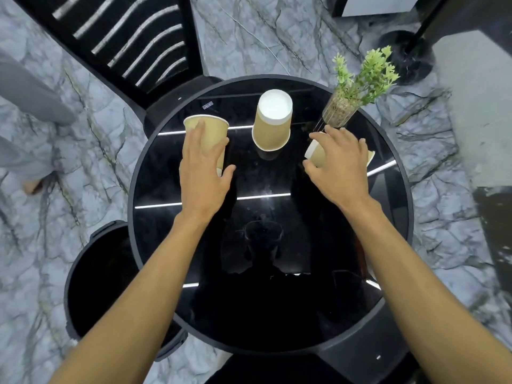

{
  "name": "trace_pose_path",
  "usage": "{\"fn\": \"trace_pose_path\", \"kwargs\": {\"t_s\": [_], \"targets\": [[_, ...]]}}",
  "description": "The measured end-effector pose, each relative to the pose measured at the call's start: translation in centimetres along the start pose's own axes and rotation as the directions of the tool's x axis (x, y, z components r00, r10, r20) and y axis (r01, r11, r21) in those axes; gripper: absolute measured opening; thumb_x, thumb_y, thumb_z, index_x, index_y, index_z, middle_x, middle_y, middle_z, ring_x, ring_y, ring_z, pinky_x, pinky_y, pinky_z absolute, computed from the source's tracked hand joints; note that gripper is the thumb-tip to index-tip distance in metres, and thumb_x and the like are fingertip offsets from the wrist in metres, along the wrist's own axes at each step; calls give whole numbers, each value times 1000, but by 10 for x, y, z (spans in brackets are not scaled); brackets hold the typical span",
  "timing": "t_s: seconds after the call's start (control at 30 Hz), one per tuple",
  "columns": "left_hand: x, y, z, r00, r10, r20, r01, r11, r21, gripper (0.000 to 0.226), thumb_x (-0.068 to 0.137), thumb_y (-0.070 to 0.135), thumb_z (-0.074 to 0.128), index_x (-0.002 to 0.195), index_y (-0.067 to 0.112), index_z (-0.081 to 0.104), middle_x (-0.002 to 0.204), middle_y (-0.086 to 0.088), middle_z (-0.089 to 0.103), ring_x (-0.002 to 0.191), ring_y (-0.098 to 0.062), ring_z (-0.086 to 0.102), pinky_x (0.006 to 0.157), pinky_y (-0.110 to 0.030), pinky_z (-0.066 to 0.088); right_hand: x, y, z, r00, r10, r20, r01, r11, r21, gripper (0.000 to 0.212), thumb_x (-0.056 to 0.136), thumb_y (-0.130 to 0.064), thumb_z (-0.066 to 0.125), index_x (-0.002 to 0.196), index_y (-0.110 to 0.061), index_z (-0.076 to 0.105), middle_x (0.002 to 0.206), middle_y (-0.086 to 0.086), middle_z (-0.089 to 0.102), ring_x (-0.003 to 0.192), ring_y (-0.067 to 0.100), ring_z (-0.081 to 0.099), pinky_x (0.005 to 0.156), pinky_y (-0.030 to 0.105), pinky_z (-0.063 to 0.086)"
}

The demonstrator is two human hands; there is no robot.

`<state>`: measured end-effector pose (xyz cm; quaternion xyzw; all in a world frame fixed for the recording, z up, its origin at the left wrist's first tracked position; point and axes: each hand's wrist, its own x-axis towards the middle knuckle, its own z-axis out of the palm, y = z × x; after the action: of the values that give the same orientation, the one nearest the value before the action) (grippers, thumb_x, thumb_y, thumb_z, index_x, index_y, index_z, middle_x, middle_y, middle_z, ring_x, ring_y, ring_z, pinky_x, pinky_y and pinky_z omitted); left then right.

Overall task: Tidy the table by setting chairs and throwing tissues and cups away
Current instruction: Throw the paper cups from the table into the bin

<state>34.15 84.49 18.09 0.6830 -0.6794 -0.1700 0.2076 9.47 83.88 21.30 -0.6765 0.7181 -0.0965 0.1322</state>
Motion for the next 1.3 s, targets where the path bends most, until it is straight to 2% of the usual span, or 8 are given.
{"fn": "trace_pose_path", "kwargs": {"t_s": [0.13, 0.3, 0.57, 0.63, 0.77, 0.9, 1.13, 1.3], "targets": [[-1, -9, 2, 999, 5, -45, -8, 999, -53, 49, 84, 11, 73, 131, 20, 60, 163, -6, 19, 150, -26, 15, 116, -37, 25, 2, 10, 1, 998, -34, 52, 40, 994, -102, 63, 80, -25, 74, 138, -26, 52, 150, 9, 43, 138, 32, 37, 113, 52, 21], [-7, -6, -2, 998, -14, -64, 6, 992, -126, 47, 84, 10, 69, 129, 19, 63, 161, -6, 25, 149, -24, 20, 119, -31, 17, -1, 14, 0, 999, -53, -9, 53, 996, -69, 58, 79, -12, 74, 132, -29, 58, 139, 5, 54, 126, 31, 47, 99, 47, 30], [-37, 10, -16, 992, -43, -121, 15, 975, -221, 44, 82, 15, 67, 126, 20, 66, 156, 2, 37, 145, -18, 31, 116, -34, 29, -22, 7, -6, 998, -66, 9, 66, 998, 26, 52, 87, -21, 68, 136, -35, 55, 142, 4, 49, 127, 30, 43, 97, 51, 33], [-47, 12, -21, 990, -46, -132, 16, 975, -222, 45, 82, 15, 68, 126, 21, 66, 156, 3, 37, 144, -17, 32, 115, -33, 30, -30, 2, -9, 997, -81, 13, 79, 993, 85, 51, 89, -24, 67, 136, -36, 54, 142, 4, 49, 127, 31, 42, 96, 55, 38], [-71, 14, -31, 987, -56, -148, 25, 978, -206, 45, 81, 19, 68, 125, 28, 66, 156, 7, 37, 142, -15, 35, 108, -30, 33, -52, -9, -13, 991, -130, 16, 126, 977, 172, 50, 90, -28, 67, 137, -35, 53, 140, 3, 48, 123, 30, 43, 91, 51, 46], [-103, 14, -43, 984, -101, -149, 73, 981, -181, 46, 82, 22, 69, 125, 34, 64, 156, 13, 35, 142, -11, 33, 100, -28, 33, -77, -21, -15, 982, -187, 24, 177, 959, 222, 49, 91, -29, 67, 138, -33, 53, 141, 3, 48, 124, 30, 43, 94, 51, 47], [-176, 1, -70, 965, -187, -184, 161, 976, -149, 46, 82, 22, 69, 127, 34, 64, 156, 12, 36, 142, -11, 33, 102, -25, 30, -125, -63, -7, 951, -303, 61, 274, 919, 284, 48, 92, -32, 64, 139, -33, 52, 141, 1, 47, 128, 26, 42, 97, 48, 47], [-227, -28, -97, 923, -298, -244, 265, 951, -158, 45, 82, 24, 70, 125, 35, 65, 154, 12, 38, 141, -13, 36, 105, -25, 28, -154, -109, 9, 900, -423, 108, 370, 870, 326, 47, 93, -33, 63, 139, -33, 53, 139, 0, 48, 126, 24, 43, 98, 48, 46]]}}
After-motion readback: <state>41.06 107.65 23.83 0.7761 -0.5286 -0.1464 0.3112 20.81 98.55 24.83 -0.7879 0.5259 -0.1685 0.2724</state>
